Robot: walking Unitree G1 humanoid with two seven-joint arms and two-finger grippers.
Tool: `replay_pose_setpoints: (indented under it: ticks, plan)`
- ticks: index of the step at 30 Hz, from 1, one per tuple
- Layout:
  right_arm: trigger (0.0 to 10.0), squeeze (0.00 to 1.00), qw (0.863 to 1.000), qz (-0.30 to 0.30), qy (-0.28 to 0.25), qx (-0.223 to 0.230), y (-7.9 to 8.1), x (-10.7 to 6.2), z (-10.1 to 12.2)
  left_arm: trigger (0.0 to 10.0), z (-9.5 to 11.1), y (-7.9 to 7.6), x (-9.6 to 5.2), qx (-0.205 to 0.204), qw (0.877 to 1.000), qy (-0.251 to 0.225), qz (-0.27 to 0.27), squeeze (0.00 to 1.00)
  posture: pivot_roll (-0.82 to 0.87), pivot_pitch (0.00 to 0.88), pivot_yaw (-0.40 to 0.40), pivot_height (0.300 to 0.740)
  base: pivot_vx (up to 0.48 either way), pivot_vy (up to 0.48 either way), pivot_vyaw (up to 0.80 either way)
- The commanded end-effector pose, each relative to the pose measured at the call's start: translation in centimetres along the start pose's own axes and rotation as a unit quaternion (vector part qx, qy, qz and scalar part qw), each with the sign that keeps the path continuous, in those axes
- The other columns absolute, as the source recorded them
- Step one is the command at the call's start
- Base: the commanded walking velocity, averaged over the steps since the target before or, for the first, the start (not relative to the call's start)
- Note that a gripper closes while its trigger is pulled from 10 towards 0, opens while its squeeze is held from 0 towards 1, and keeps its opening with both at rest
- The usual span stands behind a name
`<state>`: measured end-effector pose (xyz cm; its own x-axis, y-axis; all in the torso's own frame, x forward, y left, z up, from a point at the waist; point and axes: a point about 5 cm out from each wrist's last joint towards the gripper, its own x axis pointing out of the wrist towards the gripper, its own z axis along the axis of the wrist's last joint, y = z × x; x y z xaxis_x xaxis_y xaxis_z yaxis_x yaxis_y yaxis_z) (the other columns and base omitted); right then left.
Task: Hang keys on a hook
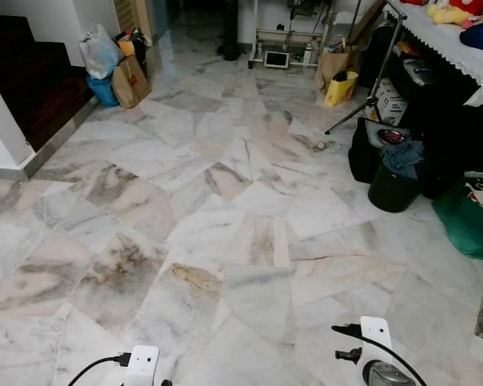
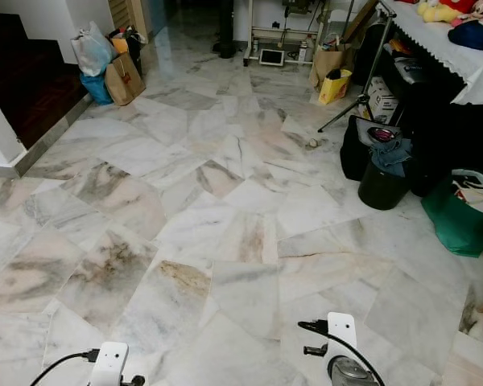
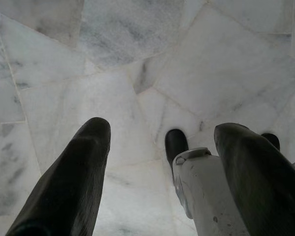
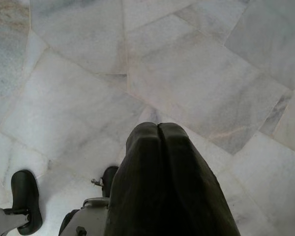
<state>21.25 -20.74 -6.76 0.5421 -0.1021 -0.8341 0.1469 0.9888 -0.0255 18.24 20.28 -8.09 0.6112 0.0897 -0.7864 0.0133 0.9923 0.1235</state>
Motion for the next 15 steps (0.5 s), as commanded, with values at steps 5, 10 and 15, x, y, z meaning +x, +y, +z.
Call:
replay_pose_setpoints:
  ticks: [5,10,15]
  plan:
    - [10.0,0.00,0.997,0.057,0.035,-0.025,3.09,-0.43,-4.58,10.0,2.76,1.51,0.60,-0.045,0.999,0.004,0.004,0.00,0.08,0.000,-0.104,0.736,0.000,0.000,0.00]
    - [10.0,0.00,0.997,0.071,0.036,-0.013,3.30,-0.43,-4.51,10.0,2.96,1.63,0.62,-0.034,0.999,0.004,0.004,0.00,0.09,0.000,-0.106,0.736,0.000,0.000,0.00]
    - [10.0,0.00,0.997,0.070,0.034,-0.014,3.26,-0.43,-4.49,10.0,3.00,1.62,0.64,-0.028,1.000,0.006,0.004,0.00,0.09,0.000,-0.108,0.736,0.000,0.000,0.00]
